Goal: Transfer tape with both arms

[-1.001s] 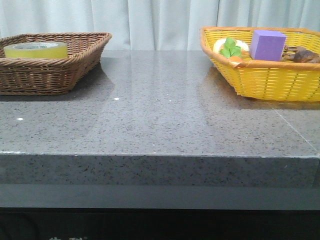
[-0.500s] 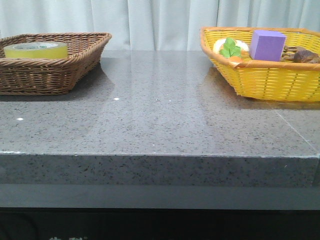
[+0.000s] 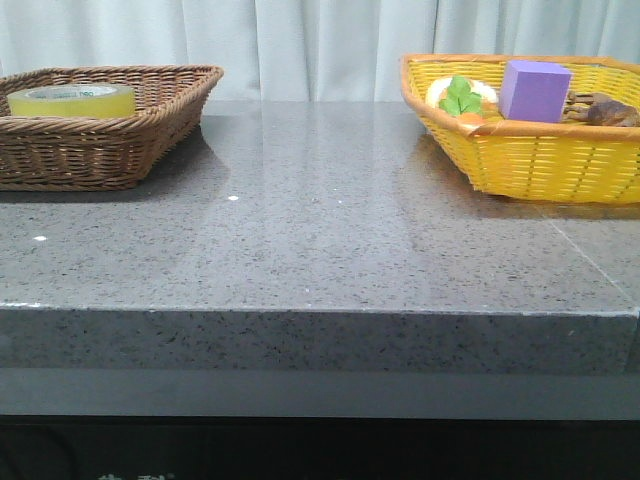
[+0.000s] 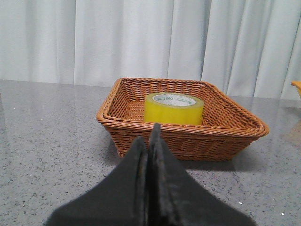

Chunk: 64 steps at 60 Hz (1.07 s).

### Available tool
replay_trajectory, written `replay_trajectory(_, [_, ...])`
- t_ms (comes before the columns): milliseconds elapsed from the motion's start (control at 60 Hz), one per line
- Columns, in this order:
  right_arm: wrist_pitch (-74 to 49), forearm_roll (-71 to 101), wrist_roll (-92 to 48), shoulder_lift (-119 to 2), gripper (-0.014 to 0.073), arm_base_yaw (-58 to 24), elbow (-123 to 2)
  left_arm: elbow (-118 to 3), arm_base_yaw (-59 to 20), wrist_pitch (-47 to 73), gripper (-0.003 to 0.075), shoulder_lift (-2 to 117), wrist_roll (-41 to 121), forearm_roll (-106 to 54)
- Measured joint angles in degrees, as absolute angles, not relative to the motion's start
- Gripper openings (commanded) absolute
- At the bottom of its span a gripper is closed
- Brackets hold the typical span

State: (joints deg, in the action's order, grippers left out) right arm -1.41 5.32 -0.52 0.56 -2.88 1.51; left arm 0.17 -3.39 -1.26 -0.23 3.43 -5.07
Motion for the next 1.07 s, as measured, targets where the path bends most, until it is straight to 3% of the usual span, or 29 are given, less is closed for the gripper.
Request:
replay_trajectory(384, [-1.0,4.7,0.0,0.6,-0.0068,1.3,1.5,0.2,-3.4,-1.3,-0.002,-0.2,3.4,-5.1])
replay_trajectory(1068, [-0.9,4.7,0.0,0.6,-0.0068,1.4,1.5,0.2,-3.4,-1.3,-0.002,-0.2,3.4,-5.1])
